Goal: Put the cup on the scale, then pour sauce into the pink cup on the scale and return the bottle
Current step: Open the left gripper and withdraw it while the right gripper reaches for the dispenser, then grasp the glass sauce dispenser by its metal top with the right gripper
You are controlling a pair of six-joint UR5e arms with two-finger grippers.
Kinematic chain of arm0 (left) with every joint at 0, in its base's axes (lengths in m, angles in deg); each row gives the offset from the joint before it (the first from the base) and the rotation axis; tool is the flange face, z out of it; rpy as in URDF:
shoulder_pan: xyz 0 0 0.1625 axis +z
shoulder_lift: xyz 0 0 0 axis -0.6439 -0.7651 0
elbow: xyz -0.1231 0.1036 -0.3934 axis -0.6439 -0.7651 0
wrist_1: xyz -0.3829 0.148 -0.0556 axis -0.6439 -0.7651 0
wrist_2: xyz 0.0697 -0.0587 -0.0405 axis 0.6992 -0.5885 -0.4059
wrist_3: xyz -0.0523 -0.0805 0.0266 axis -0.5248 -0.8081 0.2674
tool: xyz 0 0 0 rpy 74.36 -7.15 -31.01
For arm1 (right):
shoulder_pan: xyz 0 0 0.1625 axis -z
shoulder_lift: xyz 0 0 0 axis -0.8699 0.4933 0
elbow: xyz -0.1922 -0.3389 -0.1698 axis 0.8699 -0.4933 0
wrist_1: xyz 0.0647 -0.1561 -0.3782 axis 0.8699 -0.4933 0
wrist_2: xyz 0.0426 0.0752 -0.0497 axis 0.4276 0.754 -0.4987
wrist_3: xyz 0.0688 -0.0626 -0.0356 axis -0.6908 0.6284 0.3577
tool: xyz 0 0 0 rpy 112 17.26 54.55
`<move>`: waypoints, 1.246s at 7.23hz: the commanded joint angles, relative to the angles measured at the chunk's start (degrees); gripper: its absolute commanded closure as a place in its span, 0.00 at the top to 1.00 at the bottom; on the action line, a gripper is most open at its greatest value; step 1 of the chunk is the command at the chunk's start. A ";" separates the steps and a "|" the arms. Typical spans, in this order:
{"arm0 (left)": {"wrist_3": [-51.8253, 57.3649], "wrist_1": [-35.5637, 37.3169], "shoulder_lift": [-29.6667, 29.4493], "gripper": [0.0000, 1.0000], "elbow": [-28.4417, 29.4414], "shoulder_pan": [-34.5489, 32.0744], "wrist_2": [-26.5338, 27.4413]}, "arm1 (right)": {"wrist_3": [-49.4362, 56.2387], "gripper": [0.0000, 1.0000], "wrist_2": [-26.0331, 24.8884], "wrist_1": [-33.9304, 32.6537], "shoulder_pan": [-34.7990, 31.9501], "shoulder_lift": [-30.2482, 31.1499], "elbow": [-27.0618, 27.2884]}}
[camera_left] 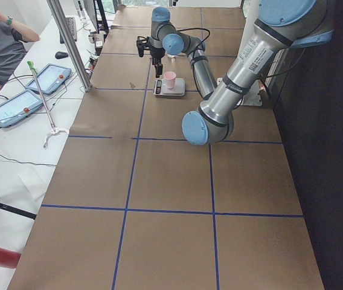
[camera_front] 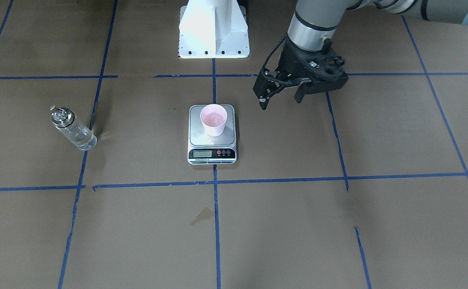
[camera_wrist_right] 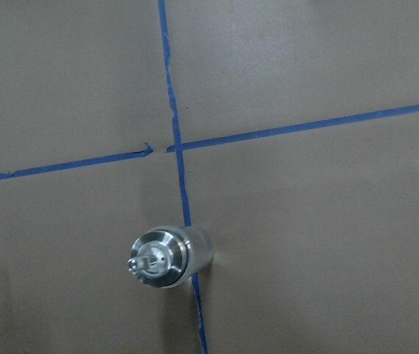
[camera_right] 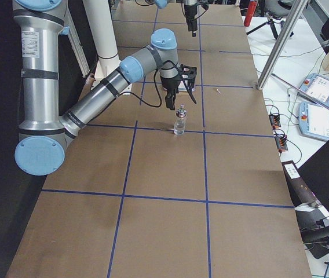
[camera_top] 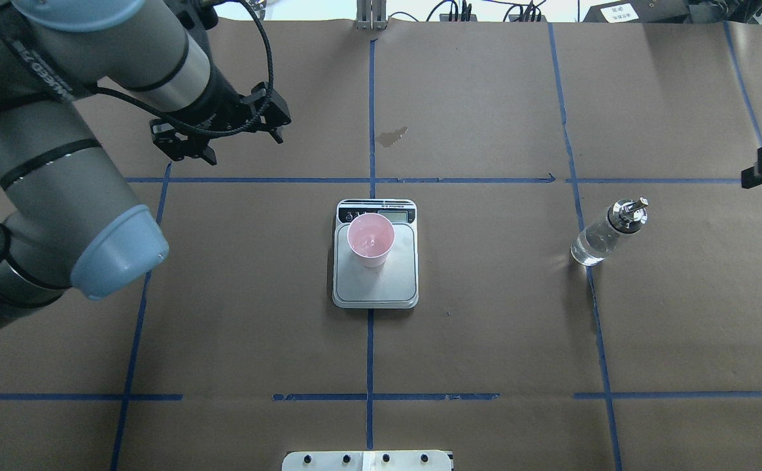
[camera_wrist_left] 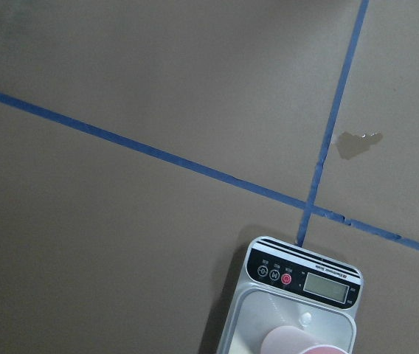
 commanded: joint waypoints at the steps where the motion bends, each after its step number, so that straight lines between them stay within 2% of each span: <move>1: 13.55 0.23 4.54 1.00 -0.86 -5.88 -1.34 | -12.74 1.00 -15.48 18.34 14.66 7.55 0.48; 2: 23.72 0.23 8.30 1.00 -0.86 -9.65 -1.35 | -15.02 1.00 -20.42 27.67 18.02 10.39 -1.79; 3: 32.95 0.15 11.38 1.00 -0.77 -12.91 -1.35 | -16.18 1.00 -25.87 29.07 22.14 10.33 -2.51; 5: 57.10 -0.38 18.06 1.00 0.27 -19.59 -1.35 | -17.94 1.00 -41.67 29.35 31.81 9.98 -3.91; 6: 65.31 -0.82 19.83 1.00 2.02 -23.02 -1.09 | -18.38 1.00 -48.44 31.35 36.12 9.98 -6.62; 8: 77.29 -4.22 20.64 1.00 8.43 -29.27 -0.82 | -18.30 1.00 -56.30 43.27 38.88 9.98 -14.61; 9: 78.04 -5.90 21.08 1.00 9.41 -29.64 -0.82 | -18.12 1.00 -60.51 46.28 40.89 9.72 -17.61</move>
